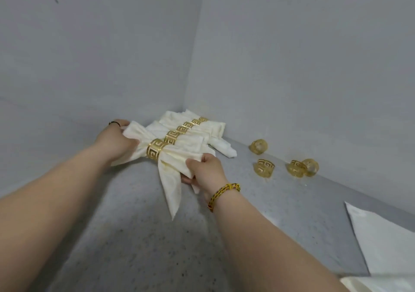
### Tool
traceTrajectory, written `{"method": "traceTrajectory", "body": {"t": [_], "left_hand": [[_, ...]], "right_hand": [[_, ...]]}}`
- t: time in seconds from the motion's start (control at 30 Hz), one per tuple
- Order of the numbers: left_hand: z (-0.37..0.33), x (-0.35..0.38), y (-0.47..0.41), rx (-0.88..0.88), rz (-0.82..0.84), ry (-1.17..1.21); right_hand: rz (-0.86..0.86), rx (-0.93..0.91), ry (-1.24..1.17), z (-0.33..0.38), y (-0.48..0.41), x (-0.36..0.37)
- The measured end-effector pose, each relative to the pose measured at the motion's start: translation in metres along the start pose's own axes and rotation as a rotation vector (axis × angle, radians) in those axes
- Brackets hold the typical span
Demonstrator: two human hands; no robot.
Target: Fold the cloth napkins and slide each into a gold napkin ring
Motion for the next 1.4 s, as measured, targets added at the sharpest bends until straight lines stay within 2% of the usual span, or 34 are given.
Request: {"method": "traceTrajectory", "body": {"t": [0.07,0.17,0.27,0.47,0.6,0.9,1.07,1.2,1.27,1.4], "left_hand": [[0.002,0.007,-0.014,0.036,0.015,0.019],[0.008,0.021,-0.027,0.073,0.033,-0.014],[0.007,0.038,-0.031,0.146,0.048,-0.121],[0.008,0.044,-0.023,0.150,0.008,-0.610],[-0.004,0.049,-0.014,0.202,-0.056,-0.771],[0.014,0.065,-0.027,0.165,0.124,-0.653],[0.004,0.054,-0.020,0.164,0.055,-0.587],[-0.026,0.041,0.005,0.322,-0.039,-0.541],[-0.046,0.046,0.031,0.417,-0.023,-0.444],[-0.089,0.082,0.110,0.563,0.205,-0.262]], "right_hand": [[-0.029,-0.020,0.078,-0.002,-0.022,0.009],[-0.105,-0.126,0.317,0.006,-0.043,0.004],[-0.170,-0.209,0.451,0.007,-0.057,-0.008],[-0.208,-0.274,0.481,0.005,-0.059,-0.012],[-0.288,-0.279,0.448,0.008,-0.055,-0.020],[-0.282,-0.313,0.604,0.010,-0.058,-0.012],[-0.293,-0.293,0.523,0.011,-0.046,-0.019],[-0.269,-0.343,0.619,0.022,-0.008,-0.031],[-0.219,-0.356,0.703,0.027,0.021,-0.040],[-0.157,-0.336,0.813,0.030,0.091,-0.068]]}}
Point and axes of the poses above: each hand's wrist, its own y-axis away from the middle knuckle, its own x-axis out of the palm, z = x × y, the point moved 9 cm from there along -y, towards the middle knuckle, and after that the axes turned 1 degree about x, right-handed, at the moved point
